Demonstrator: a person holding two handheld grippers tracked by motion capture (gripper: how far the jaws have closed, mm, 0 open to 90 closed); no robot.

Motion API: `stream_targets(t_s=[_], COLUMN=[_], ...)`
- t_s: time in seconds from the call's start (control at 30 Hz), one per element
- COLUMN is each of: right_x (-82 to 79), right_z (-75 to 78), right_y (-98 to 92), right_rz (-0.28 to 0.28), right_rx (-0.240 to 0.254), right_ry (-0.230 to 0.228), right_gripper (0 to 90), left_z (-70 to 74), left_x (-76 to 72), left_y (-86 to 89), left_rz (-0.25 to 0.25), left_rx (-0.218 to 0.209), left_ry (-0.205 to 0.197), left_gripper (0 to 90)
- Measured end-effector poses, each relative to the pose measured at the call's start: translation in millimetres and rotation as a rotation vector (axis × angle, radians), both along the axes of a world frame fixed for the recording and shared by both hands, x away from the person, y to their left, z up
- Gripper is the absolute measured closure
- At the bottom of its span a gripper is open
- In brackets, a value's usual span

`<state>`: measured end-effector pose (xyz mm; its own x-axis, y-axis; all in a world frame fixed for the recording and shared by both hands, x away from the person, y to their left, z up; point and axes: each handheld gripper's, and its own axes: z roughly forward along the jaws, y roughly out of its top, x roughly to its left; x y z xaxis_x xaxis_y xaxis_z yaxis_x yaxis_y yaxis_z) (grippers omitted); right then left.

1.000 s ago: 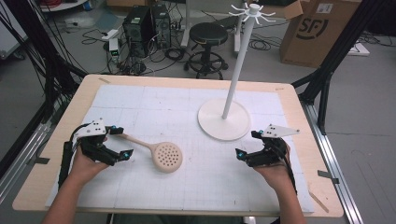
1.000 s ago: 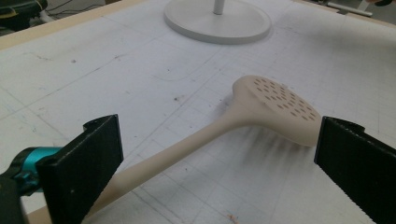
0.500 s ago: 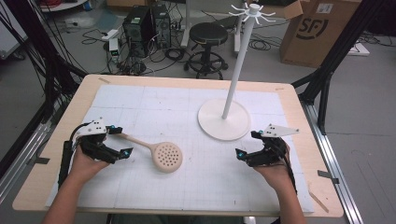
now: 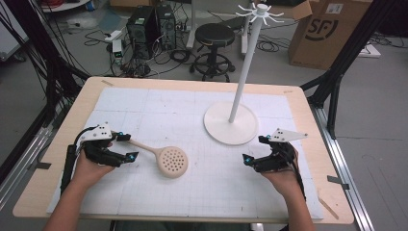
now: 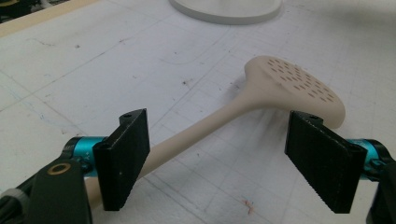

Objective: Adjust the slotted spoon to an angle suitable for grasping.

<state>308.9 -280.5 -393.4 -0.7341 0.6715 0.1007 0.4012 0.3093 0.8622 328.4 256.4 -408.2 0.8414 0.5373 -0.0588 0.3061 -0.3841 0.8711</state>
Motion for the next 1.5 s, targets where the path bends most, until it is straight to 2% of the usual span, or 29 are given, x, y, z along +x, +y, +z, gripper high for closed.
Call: stream_targets(t_s=[0.03,0.07,0.1,0.17,0.23,0.4,0.43,0.47,0.53,0.63,0.67,0.7,0.77,0.8,0.97,1.03,1.17,1.33,1.5], right_x=[0.4,1.0,1.1,1.3,1.3,1.3,1.3,1.6,1.7,2.0,2.1,2.1,1.7,1.9,2.9,3.5,3.4,2.1,2.9], right_z=[-0.2,-0.6,-0.6,-0.6,-0.5,-0.8,-0.8,-1.4,-1.5,-1.4,-1.4,-1.4,-1.4,-1.7,-3.4,-3.6,-3.8,-3.6,-4.1], right_y=[0.0,0.0,0.0,-0.1,-0.3,-0.5,-0.5,0.1,0.8,-0.3,-0.6,-0.8,-0.9,-0.9,1.4,1.8,1.6,0.8,1.3], right_rz=[-0.002,-0.002,-0.001,0.001,0.000,-0.002,-0.002,0.000,0.000,0.002,0.000,-0.001,-0.003,0.001,0.005,0.008,0.003,0.003,0.006], right_rx=[-0.003,-0.002,-0.001,0.000,0.000,-0.001,-0.001,-0.002,0.000,-0.001,0.000,0.003,0.004,0.001,-0.008,-0.006,-0.006,-0.009,-0.011], right_ry=[0.004,0.000,-0.001,0.000,0.006,0.006,0.006,0.008,0.011,0.011,0.009,0.011,0.013,0.009,0.018,0.015,0.018,0.023,0.022], right_gripper=[0.8,0.8,0.8,0.8,0.8,0.8,0.8,0.8,0.8,0.8,0.8,0.8,0.8,0.8,0.8,0.8,0.8,0.8,0.8], left_z=[0.6,3.6,3.6,7.0,7.7,8.3,8.3,12.3,17.4,24.5,26.2,26.6,25.9,25.1,20.9,22.0,25.6,18.4,11.1], left_x=[0.9,2.8,2.8,4.0,6.3,13.2,13.2,15.3,18.9,24.6,26.2,27.3,29.9,31.0,33.6,35.6,38.9,41.3,42.2], left_y=[-0.3,-1.6,-1.6,-4.2,-5.5,-10.5,-10.5,-12.3,-12.6,-13.1,-12.4,-11.8,-10.8,-10.8,-16.1,-20.8,-29.5,-35.7,-42.5], left_rz=[0.003,0.001,0.001,0.004,-0.006,-0.016,-0.016,-0.025,-0.032,-0.040,-0.043,-0.040,-0.042,-0.042,-0.047,-0.053,-0.079,-0.102,-0.123], left_rx=[0.008,0.052,0.052,0.092,0.094,0.147,0.147,0.177,0.199,0.259,0.259,0.238,0.238,0.253,0.280,0.328,0.341,0.395,0.427], left_ry=[0.002,0.001,0.001,-0.009,0.001,0.026,0.026,0.022,0.025,0.034,0.033,0.039,0.047,0.051,0.062,0.060,0.059,0.081,0.091], left_gripper=[22.9,23.0,23.2,23.2,23.9,24.8,24.8,25.1,25.5,25.8,25.9,25.9,26.3,26.4,26.6,27.2,27.3,27.9,29.3])
